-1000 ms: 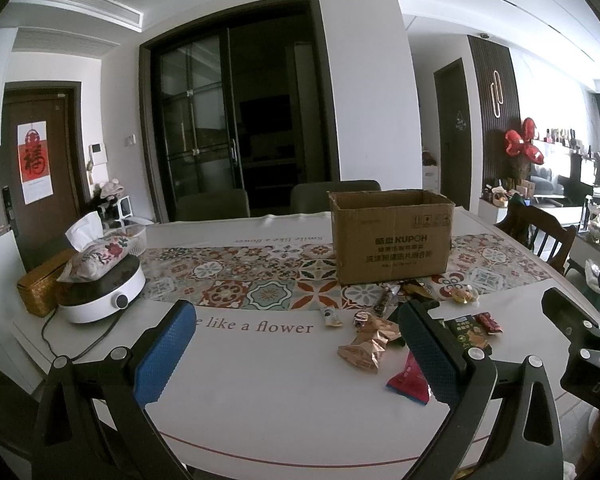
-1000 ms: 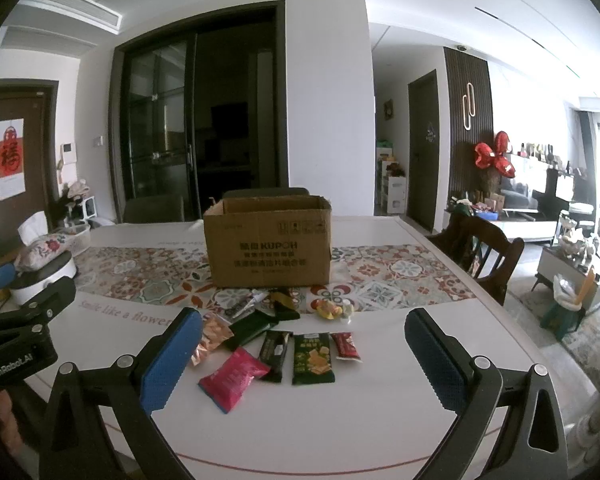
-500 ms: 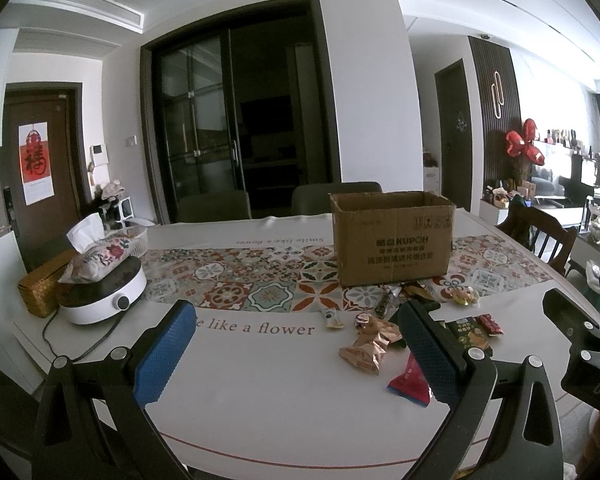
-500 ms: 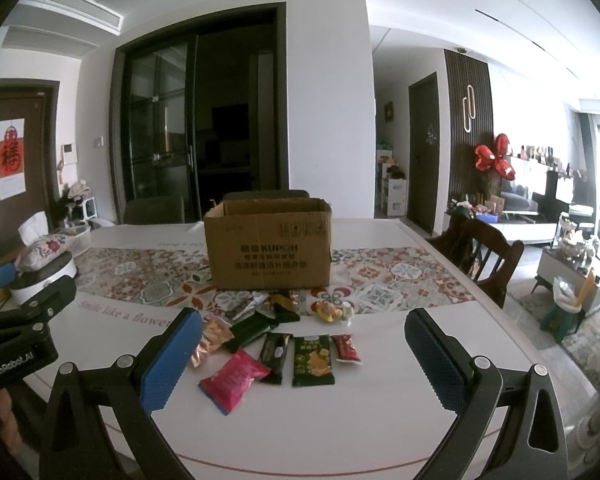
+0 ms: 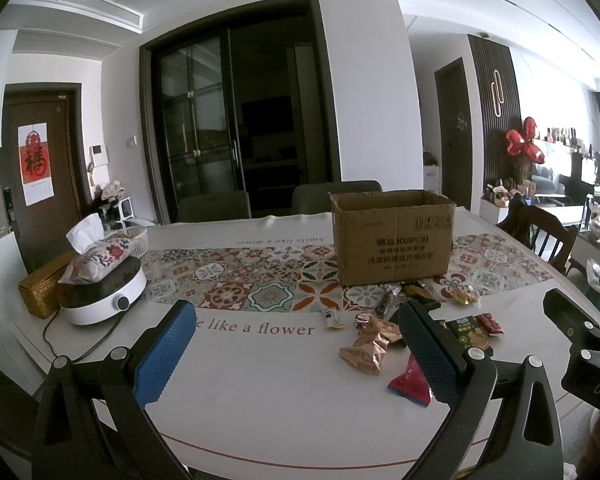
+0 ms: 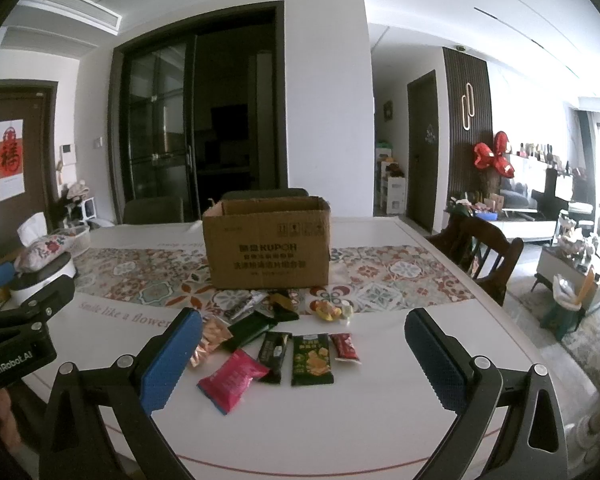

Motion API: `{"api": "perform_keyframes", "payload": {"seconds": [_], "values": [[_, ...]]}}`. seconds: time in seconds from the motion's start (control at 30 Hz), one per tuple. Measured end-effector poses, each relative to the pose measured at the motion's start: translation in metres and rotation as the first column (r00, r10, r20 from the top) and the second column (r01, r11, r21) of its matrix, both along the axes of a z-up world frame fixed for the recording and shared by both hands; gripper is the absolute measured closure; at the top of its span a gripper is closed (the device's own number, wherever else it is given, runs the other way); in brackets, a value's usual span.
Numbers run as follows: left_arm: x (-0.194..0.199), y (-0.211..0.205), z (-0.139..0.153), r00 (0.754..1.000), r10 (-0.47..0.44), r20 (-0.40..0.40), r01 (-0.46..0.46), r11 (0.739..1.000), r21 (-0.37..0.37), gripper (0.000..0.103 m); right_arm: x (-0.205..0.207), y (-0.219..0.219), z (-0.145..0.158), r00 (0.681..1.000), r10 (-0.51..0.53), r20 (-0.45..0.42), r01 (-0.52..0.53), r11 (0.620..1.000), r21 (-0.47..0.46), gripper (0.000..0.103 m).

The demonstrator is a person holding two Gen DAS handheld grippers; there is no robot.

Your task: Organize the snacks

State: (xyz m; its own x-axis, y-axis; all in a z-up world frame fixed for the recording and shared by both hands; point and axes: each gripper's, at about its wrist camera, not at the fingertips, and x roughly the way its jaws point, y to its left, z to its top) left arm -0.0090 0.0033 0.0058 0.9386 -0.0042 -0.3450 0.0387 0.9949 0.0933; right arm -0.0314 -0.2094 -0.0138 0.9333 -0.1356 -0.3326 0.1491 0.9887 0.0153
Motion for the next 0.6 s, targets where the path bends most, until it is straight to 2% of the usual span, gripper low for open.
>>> {"api": "perform_keyframes", "payload": {"seconds": [0.2,0.43,0.6], "values": [[0.003,0.007,0.002,1.0,-0.001,-0.012,0.001,1.0,0.008,0.0,0.003,-0.003,0.001,1.0,0.0,-0.009,0.0,1.0,0.008,0.001],[0.017,-0.008,-0.009,0.998,-0.028,-0.056,0.03,0.999,0.036,0.0,0.011,-0.013,-0.012,0.999,-0.007,-0.044,0.008,1.0,0.022,0.001],[0.025,-0.026,-0.017,0.992,-0.088,-0.086,0.094,0.993,0.069,0.0,0.021,-0.024,-0.022,0.996,-0.014,-0.087,0.018,0.999,0.045,0.001]]}}
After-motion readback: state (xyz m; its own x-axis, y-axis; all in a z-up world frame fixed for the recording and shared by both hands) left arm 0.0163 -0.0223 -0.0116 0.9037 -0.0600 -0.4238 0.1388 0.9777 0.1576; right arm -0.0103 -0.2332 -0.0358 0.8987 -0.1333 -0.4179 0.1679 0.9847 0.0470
